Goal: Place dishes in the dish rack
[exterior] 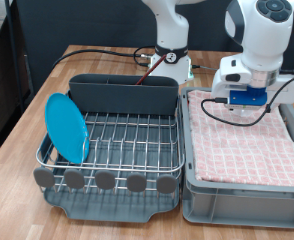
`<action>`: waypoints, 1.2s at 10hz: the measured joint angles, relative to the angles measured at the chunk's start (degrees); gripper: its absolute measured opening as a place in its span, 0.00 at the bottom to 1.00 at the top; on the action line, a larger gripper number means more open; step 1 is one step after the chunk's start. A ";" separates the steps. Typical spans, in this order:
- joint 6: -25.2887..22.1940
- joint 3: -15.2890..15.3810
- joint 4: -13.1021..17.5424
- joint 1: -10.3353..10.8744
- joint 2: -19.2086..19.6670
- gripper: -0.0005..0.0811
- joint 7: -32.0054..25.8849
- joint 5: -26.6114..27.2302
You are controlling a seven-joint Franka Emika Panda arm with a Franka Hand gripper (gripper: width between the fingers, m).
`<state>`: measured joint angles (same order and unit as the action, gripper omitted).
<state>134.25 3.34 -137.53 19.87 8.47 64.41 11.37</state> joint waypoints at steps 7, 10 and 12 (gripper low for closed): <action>1.56 -0.26 -1.29 -0.02 0.01 0.27 0.00 0.00; 1.54 -0.67 -1.28 -0.03 -0.02 0.09 0.00 -0.33; 0.80 -1.08 -1.02 -0.03 -0.34 0.09 0.00 -0.80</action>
<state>135.05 2.26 -138.55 19.84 8.13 64.41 10.57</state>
